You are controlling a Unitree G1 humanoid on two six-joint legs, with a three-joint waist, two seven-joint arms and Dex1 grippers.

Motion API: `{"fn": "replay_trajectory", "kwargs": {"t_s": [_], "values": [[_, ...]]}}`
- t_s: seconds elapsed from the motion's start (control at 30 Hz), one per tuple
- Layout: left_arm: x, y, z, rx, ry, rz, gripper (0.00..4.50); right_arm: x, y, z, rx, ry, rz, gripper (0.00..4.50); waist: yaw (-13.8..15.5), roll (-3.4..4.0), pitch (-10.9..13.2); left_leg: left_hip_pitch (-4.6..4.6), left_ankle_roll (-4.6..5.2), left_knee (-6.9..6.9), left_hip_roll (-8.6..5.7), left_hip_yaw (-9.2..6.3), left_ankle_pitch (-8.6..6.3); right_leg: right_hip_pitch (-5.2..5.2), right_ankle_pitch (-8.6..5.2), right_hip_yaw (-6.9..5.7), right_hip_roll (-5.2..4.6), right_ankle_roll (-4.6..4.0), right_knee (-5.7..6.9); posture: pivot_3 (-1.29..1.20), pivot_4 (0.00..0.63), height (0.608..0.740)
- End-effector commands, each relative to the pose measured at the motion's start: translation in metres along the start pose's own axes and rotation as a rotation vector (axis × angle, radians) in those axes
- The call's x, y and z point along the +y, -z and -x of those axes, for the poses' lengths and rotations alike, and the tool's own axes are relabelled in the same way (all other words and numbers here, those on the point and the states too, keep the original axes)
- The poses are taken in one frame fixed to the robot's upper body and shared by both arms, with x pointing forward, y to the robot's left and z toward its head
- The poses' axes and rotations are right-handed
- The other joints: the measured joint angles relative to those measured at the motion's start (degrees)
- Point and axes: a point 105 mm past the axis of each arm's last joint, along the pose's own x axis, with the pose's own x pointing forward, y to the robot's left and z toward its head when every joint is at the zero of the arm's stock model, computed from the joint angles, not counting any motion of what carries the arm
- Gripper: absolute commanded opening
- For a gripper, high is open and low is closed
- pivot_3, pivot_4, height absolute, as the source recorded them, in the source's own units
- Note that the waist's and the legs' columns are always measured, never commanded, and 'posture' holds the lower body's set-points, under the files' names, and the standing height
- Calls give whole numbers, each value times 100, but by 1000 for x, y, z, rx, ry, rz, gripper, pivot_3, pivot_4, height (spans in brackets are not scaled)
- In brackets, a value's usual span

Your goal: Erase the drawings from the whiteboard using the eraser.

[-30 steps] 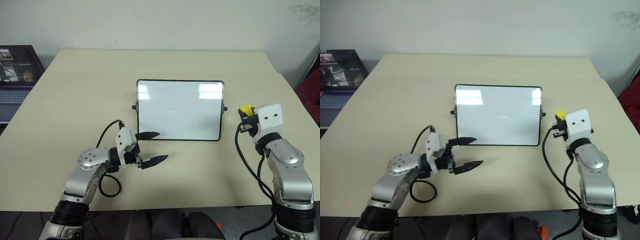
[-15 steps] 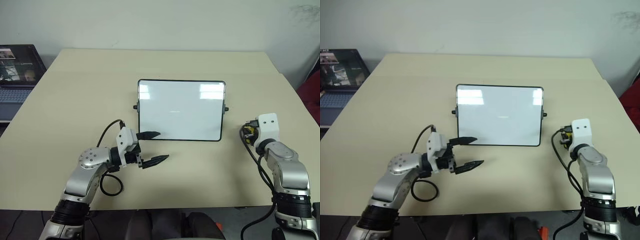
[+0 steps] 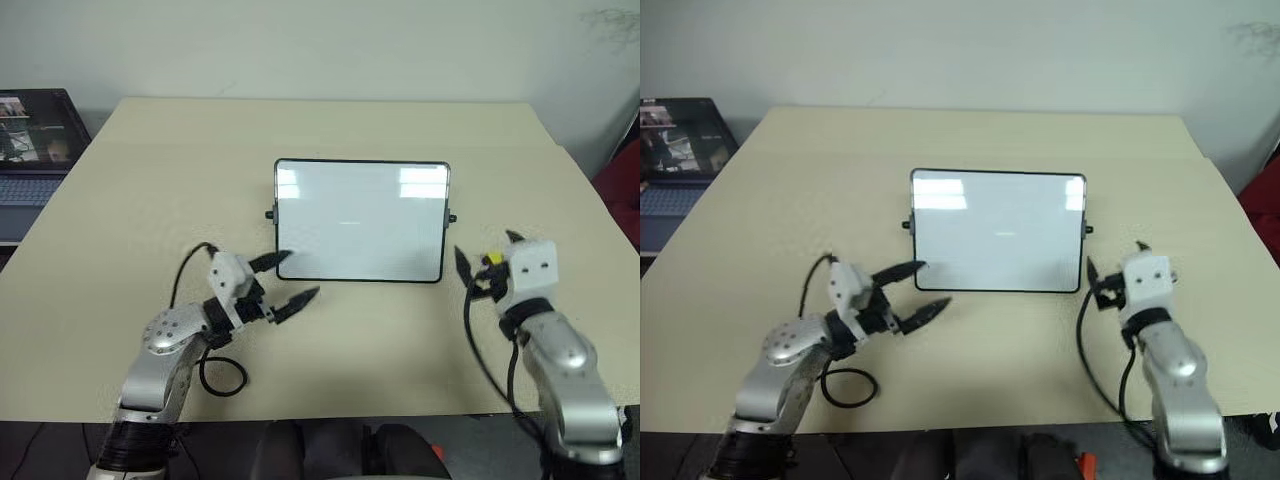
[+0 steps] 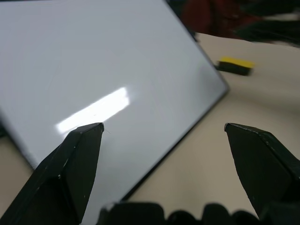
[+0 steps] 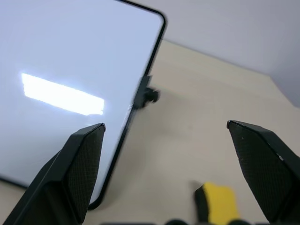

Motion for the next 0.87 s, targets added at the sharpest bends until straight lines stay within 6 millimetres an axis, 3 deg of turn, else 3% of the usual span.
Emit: {"fn": "replay_trajectory", "kwargs": {"t_s": [0.03,0.17,0.27,0.33,0.43,0.6,0.87], "values": [[16,-29,10,-153,-256,-168,4500,22,13,18,-62,-18,-37,4465,9,-5,-3,0,0,3,-2,0,0,3,0,-1,-2,0,0,0,150,740],[25,-22,28,-148,-491,-221,4500,32,31,31,-56,-28,-112,4465,-5,-3,-2,16,2,6,-3,0,-1,19,1,-3,-12,-1,3,0,150,740],[38,-6,63,-69,-723,-212,4500,23,37,30,-72,35,-206,4465,-55,-5,-5,43,1,3,9,-4,-1,36,-2,0,-11,4,5,0,150,740],[37,-1,73,-43,-792,-199,4500,15,42,27,-70,56,-219,4465,-44,-5,-5,43,1,1,10,-7,-1,37,-2,-7,-8,3,7,0,150,740],[32,3,78,-25,-852,-168,4500,4,47,22,-70,54,-212,4465,18,-13,-9,40,1,3,2,-4,-1,38,-2,-9,-10,2,6,0,150,740],[17,18,83,41,-833,-116,4500,12,40,20,-88,12,-215,4465,20,-14,-12,36,1,2,-3,-3,-1,40,0,-8,-11,-2,0,0,150,740],[10,26,83,92,-801,-98,4500,13,43,34,-41,12,-194,4465,16,-12,-14,37,1,0,0,-4,-1,38,-3,-10,-12,0,1,0,150,740]]}}
